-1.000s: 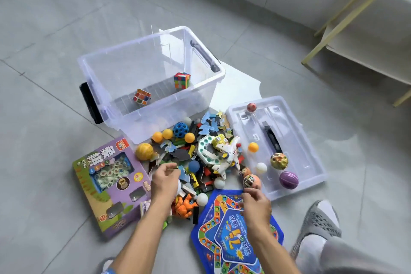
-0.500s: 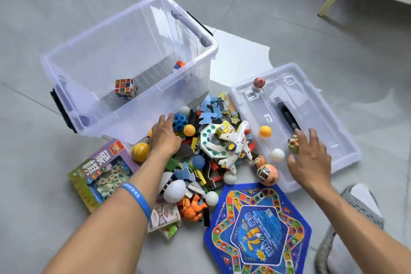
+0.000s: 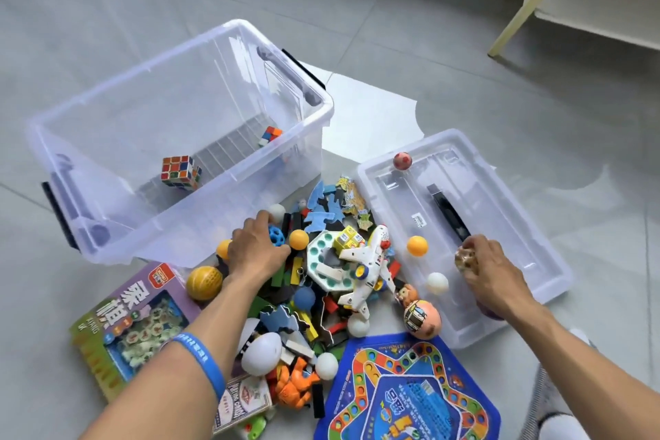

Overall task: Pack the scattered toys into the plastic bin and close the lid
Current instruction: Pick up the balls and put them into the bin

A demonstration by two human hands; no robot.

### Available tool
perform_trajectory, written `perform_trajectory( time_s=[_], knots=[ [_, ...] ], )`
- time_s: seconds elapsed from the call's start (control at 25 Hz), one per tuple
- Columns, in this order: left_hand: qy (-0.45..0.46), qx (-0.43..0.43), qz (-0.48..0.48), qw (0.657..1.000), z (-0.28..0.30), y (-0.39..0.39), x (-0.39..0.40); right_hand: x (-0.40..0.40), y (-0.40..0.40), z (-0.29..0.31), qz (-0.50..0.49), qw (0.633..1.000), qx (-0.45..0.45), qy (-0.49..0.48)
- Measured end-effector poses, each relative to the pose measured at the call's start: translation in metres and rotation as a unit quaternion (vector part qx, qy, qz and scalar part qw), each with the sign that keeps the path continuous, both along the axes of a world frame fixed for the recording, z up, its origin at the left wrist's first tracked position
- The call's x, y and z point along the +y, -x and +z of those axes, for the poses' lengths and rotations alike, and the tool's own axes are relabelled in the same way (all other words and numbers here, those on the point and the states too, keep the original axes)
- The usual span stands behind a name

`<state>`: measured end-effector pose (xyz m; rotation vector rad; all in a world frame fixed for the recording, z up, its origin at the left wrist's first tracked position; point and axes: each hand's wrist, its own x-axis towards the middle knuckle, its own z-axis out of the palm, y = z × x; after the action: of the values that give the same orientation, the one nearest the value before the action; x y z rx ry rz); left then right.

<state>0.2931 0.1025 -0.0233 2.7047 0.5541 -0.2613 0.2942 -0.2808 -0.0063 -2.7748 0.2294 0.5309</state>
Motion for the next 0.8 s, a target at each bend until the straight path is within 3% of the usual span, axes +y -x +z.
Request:
perform_trajectory(
  time_s=[0.04, 0.08, 0.12, 0.16, 0.24, 0.28, 0.32, 0.4, 0.52, 0.68, 0.8],
  knots=[
    [0.057, -0.030, 0.048, 0.997, 0.011, 0.006, 0.001, 0.002, -0.003, 0.011, -0.031, 0.998, -0.033, -0.047],
    [0.171, -0.075, 0.120, 0.975, 0.024, 0.013, -0.001, 0.007, -0.004, 0.023, -0.083, 0.989, -0.055, -0.113],
    [0.328, -0.122, 0.204, 0.914, 0.038, 0.022, -0.003, 0.017, -0.001, 0.036, -0.151, 0.967, -0.053, -0.201],
    [0.485, -0.153, 0.285, 0.813, 0.056, 0.032, -0.008, 0.033, 0.004, 0.050, -0.221, 0.926, -0.011, -0.307],
    [0.674, -0.150, 0.373, 0.620, 0.086, 0.052, -0.019, 0.079, 0.014, 0.074, -0.302, 0.819, 0.156, -0.462],
    [0.714, -0.141, 0.393, 0.562, 0.099, 0.058, -0.022, 0.102, 0.016, 0.086, -0.312, 0.778, 0.211, -0.503],
    [0.735, -0.136, 0.405, 0.527, 0.117, 0.061, -0.020, 0.128, 0.013, 0.102, -0.311, 0.747, 0.232, -0.539],
    [0.753, -0.148, 0.416, 0.488, 0.153, 0.056, 0.001, 0.182, -0.003, 0.140, -0.294, 0.691, 0.226, -0.621],
    [0.753, -0.157, 0.418, 0.484, 0.201, 0.055, 0.043, 0.238, -0.023, 0.190, -0.251, 0.641, 0.209, -0.694],
    [0.742, -0.194, 0.429, 0.477, 0.211, 0.073, 0.053, 0.243, -0.020, 0.209, -0.254, 0.655, 0.169, -0.692],
    [0.712, -0.175, 0.442, 0.517, 0.192, 0.093, 0.026, 0.202, 0.010, 0.185, -0.270, 0.681, 0.166, -0.660]
  ],
)
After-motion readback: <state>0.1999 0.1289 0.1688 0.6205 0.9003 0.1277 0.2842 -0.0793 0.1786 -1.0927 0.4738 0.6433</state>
